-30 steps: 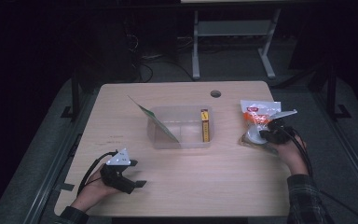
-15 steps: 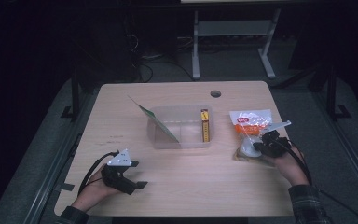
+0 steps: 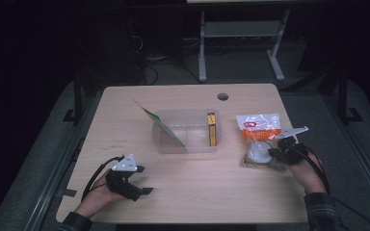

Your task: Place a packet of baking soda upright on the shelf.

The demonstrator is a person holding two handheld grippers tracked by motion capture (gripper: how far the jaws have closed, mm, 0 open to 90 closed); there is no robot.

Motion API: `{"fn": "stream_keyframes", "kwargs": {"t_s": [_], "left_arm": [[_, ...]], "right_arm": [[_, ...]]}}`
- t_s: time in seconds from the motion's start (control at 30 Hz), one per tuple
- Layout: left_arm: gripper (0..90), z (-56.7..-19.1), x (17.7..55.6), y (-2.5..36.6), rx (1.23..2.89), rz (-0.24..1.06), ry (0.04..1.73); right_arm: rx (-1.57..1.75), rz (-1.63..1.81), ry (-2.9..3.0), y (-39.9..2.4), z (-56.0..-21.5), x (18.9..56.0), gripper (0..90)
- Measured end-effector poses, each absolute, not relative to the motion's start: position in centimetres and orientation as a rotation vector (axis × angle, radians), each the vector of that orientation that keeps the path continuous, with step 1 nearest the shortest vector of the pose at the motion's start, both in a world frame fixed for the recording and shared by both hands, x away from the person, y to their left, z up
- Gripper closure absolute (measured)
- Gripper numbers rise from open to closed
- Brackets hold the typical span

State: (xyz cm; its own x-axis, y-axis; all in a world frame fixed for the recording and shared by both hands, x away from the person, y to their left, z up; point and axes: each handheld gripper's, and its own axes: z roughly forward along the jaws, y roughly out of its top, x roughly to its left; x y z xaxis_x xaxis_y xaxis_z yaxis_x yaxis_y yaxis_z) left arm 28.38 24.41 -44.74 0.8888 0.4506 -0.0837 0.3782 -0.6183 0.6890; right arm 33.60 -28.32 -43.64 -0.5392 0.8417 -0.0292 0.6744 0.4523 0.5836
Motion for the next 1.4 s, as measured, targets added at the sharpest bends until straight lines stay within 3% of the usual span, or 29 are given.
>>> {"fn": "stream_keyframes", "kwargs": {"t_s": [0.4, 0.7, 1.03, 1.4], "left_arm": [[13.8, -44.8, 28.4, 24.2, 2.300, 0.121, 0.584], [13.8, -44.7, 28.4, 24.1, 2.302, 0.112, 0.574], [13.8, -44.7, 28.4, 24.1, 2.306, 0.112, 0.577], [13.8, -44.7, 28.4, 24.2, 2.303, 0.114, 0.578]], "right_arm": [[1.191, 0.794, 2.522, -26.3, -43.5, 31.7, 90.0], [1.095, 0.794, 2.527, -24.9, -43.6, 33.5, 90.0], [1.104, 0.922, 2.581, -24.6, -43.9, 32.4, 90.0], [0.962, 0.979, 2.673, -20.3, -43.9, 30.8, 90.0]]}}
